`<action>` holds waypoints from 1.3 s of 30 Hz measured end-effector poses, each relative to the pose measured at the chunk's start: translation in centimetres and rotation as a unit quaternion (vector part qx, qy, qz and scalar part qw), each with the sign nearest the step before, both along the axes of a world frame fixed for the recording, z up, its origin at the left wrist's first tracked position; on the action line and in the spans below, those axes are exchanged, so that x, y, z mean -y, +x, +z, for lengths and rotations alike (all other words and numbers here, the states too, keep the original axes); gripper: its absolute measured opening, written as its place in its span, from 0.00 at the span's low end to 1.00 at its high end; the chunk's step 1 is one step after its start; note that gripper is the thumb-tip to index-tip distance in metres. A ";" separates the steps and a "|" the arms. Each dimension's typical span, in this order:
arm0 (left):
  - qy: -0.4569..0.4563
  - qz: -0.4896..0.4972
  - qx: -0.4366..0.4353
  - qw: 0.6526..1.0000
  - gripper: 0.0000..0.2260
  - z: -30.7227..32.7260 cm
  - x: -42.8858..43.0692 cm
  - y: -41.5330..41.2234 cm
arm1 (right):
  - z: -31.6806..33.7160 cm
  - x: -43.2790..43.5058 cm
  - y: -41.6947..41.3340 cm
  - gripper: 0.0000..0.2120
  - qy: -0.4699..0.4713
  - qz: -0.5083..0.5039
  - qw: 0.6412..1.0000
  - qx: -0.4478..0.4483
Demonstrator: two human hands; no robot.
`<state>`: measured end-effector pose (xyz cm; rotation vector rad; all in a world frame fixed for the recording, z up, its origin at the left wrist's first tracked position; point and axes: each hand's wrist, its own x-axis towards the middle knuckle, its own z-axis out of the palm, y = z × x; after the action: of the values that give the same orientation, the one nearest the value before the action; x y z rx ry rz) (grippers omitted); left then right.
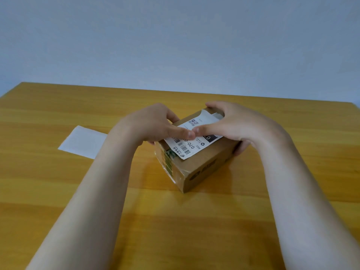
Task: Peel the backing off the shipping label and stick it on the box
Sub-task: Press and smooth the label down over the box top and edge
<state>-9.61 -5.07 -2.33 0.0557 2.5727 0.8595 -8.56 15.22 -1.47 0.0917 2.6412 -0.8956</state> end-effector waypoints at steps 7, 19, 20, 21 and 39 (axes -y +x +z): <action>0.019 0.034 -0.031 0.999 0.18 -0.3 -0.6 0.1 | -0.7 0.1 -0.5 0.40 -0.018 -0.008 0.999 -0.036; 0.012 0.069 -0.047 0.996 0.19 -0.2 -0.9 0.3 | -1.4 0.3 -1.1 0.35 -0.009 0.016 0.997 -0.073; 0.007 0.068 -0.047 0.997 0.19 -0.2 -0.9 0.3 | -1.4 0.3 -1.1 0.35 -0.012 0.016 0.997 -0.071; 0.002 0.066 -0.047 0.997 0.19 -0.1 -0.9 0.3 | -1.4 0.3 -1.1 0.36 -0.015 0.017 0.997 -0.070; -0.026 0.054 -0.045 0.997 0.22 -0.2 -0.9 0.1 | -1.8 0.2 -1.3 0.30 -0.029 0.010 0.995 -0.096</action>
<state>-9.50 -4.17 -2.56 -0.0616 2.7020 0.8461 -9.81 15.00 -3.25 -0.0379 2.7836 -1.0195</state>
